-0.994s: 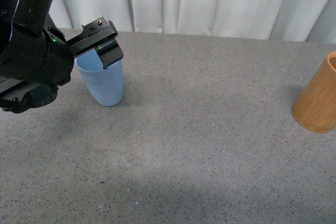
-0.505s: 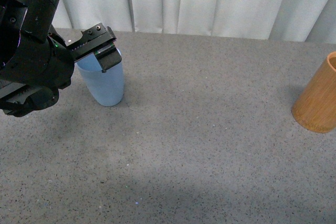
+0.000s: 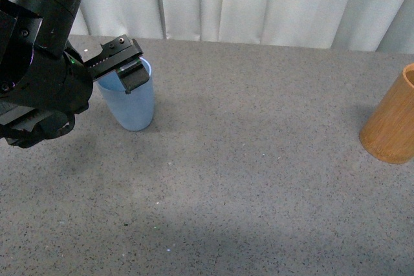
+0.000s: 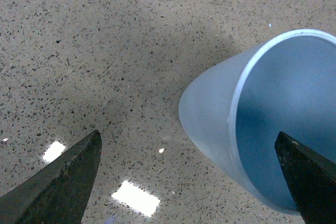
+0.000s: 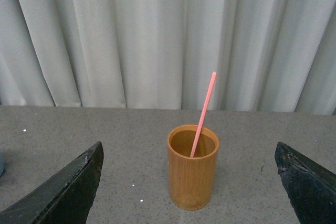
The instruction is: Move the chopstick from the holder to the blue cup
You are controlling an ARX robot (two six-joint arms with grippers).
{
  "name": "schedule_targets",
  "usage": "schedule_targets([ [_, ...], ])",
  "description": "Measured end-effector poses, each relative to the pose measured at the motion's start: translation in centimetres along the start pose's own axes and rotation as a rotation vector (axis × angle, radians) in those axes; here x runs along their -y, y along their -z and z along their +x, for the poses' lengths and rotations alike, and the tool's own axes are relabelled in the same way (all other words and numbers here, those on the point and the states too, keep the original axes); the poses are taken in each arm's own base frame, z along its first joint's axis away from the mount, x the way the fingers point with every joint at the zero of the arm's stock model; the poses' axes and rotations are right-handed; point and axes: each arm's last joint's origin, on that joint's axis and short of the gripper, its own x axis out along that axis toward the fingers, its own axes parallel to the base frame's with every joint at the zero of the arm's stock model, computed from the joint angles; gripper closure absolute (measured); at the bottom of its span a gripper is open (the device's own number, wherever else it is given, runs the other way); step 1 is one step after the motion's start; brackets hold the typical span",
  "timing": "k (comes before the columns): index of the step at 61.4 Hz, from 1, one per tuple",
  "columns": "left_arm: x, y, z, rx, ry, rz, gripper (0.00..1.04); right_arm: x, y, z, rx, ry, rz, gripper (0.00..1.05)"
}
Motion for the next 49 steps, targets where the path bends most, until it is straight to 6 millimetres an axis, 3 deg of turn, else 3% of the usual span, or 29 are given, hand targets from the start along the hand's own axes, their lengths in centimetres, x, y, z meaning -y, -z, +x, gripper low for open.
schedule_targets([
  [19, 0.1, 0.2, 0.5, -0.012, -0.009, 0.001, 0.07, 0.0, 0.0, 0.0, 0.000, 0.000, 0.000, 0.10],
  [49, 0.3, 0.5, 1.0, -0.005, -0.025, -0.015, 0.87, 0.0, 0.0, 0.0, 0.000, 0.000, 0.000, 0.10],
])
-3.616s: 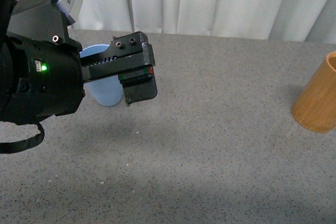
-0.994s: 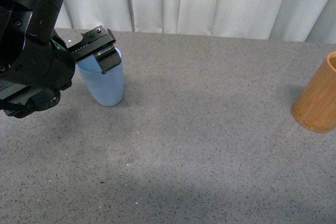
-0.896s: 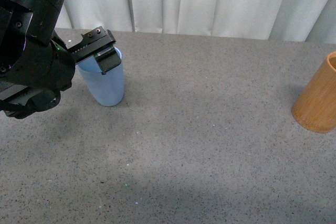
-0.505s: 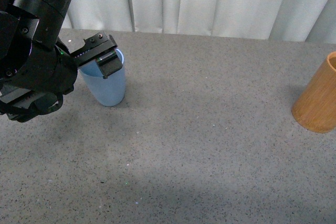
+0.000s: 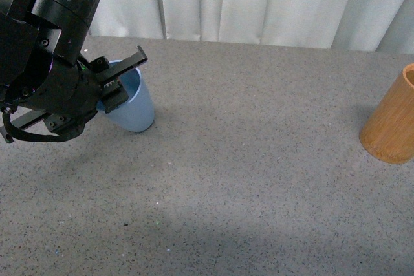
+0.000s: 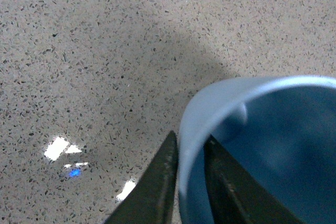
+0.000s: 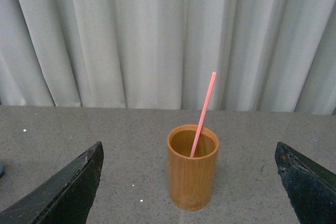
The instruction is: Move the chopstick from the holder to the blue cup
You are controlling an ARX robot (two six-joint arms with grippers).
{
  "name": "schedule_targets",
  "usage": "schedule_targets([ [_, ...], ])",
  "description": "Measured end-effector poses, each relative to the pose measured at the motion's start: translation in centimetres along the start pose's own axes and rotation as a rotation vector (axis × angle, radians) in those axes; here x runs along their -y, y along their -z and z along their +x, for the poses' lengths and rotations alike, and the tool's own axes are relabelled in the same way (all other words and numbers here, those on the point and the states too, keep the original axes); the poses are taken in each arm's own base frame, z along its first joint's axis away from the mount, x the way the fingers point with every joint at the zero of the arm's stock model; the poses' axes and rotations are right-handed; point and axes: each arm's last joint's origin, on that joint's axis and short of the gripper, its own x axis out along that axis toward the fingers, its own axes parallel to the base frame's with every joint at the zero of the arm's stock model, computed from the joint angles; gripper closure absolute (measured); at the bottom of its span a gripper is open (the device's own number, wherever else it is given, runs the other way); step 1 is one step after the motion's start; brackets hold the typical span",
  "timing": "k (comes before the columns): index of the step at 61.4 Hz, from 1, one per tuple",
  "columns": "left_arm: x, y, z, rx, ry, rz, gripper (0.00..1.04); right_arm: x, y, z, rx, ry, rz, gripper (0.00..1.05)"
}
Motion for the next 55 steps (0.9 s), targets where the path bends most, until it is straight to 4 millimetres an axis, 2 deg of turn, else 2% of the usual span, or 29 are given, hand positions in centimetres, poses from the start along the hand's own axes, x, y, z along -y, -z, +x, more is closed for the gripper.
schedule_targets([
  [4, -0.1, -0.1, 0.0, 0.003, 0.004, -0.002, 0.97, 0.0, 0.0, 0.0, 0.000, 0.000, 0.000, 0.10],
  [7, -0.2, -0.1, 0.0, 0.005, 0.003, -0.006, 1.02, 0.0, 0.0, 0.0, 0.000, 0.000, 0.000, 0.10],
  [29, -0.1, -2.7, -0.9, 0.052, 0.045, 0.058, 1.01, 0.0, 0.0, 0.0, 0.000, 0.000, 0.000, 0.10],
  [41, 1.5, -3.8, -1.4, 0.044, 0.102, 0.138, 1.01, 0.0, 0.0, 0.0, 0.000, 0.000, 0.000, 0.10],
  [55, 3.9, -3.6, -2.3, 0.027, 0.176, 0.253, 1.01, 0.0, 0.0, 0.0, 0.000, 0.000, 0.000, 0.10],
])
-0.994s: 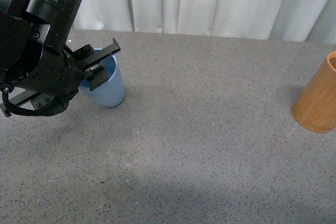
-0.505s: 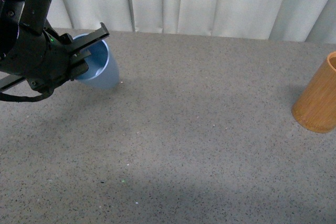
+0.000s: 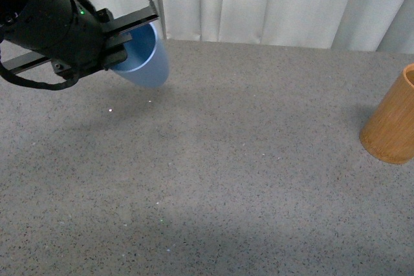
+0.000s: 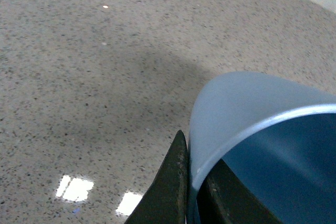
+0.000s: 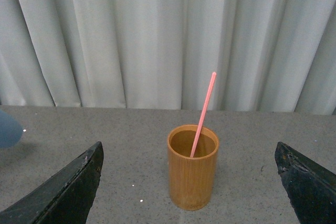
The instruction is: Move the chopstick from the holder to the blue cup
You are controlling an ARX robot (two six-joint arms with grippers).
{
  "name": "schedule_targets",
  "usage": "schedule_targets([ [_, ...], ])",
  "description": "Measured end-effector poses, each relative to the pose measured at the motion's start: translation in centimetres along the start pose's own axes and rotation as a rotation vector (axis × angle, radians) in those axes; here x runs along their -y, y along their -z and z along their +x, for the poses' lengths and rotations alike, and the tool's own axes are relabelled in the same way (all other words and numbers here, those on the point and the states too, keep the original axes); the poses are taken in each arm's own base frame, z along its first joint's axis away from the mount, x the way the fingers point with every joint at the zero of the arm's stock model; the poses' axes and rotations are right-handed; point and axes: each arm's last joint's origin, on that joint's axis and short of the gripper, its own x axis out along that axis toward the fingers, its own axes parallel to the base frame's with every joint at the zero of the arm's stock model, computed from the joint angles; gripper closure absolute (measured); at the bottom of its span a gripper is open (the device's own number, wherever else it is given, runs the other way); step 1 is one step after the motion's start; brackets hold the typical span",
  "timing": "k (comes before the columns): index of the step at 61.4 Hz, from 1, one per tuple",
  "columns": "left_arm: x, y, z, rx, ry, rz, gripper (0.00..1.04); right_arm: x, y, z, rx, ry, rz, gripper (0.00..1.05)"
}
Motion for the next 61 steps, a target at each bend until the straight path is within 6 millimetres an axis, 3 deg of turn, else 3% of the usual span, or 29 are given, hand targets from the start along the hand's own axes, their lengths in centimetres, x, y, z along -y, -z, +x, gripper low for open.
schedule_targets([
  [28, 4.4, 1.1, -0.2, -0.044, 0.123, 0.293, 1.01, 0.0, 0.0, 0.0, 0.000, 0.000, 0.000, 0.10],
  [61, 5.1, 2.9, 0.4, -0.064, 0.117, 0.471, 1.01, 0.0, 0.0, 0.0, 0.000, 0.000, 0.000, 0.10],
])
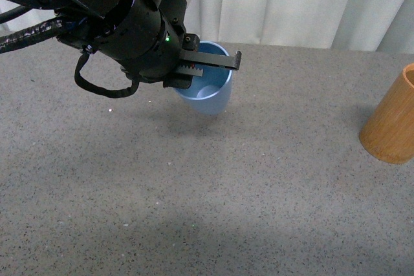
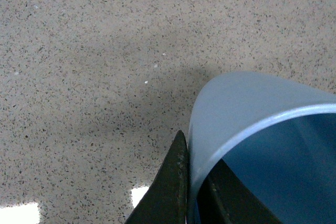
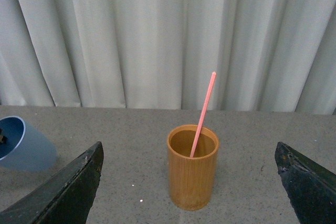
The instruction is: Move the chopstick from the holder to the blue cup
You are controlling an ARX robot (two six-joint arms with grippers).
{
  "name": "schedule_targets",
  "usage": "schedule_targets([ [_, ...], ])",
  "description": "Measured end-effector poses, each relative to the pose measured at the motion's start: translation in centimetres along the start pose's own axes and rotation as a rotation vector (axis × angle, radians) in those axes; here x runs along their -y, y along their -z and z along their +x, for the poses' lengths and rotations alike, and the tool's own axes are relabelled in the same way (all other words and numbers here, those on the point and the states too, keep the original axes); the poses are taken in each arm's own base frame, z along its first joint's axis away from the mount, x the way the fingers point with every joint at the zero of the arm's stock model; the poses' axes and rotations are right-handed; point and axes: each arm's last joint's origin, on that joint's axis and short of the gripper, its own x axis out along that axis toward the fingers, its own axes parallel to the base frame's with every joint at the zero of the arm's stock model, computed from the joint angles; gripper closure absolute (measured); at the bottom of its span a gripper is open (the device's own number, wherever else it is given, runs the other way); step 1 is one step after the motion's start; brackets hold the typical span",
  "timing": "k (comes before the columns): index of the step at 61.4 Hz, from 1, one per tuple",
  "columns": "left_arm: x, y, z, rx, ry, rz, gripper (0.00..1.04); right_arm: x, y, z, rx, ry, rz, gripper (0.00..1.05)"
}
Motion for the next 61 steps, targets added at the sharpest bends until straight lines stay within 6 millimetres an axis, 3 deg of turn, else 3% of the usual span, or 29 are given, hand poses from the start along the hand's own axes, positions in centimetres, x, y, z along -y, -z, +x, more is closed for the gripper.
schedule_targets([
  [61, -0.2, 1.5, 1.3, -0.068, -0.008, 0.039, 1.01, 0.0, 0.0, 0.0, 0.000, 0.000, 0.000, 0.10],
])
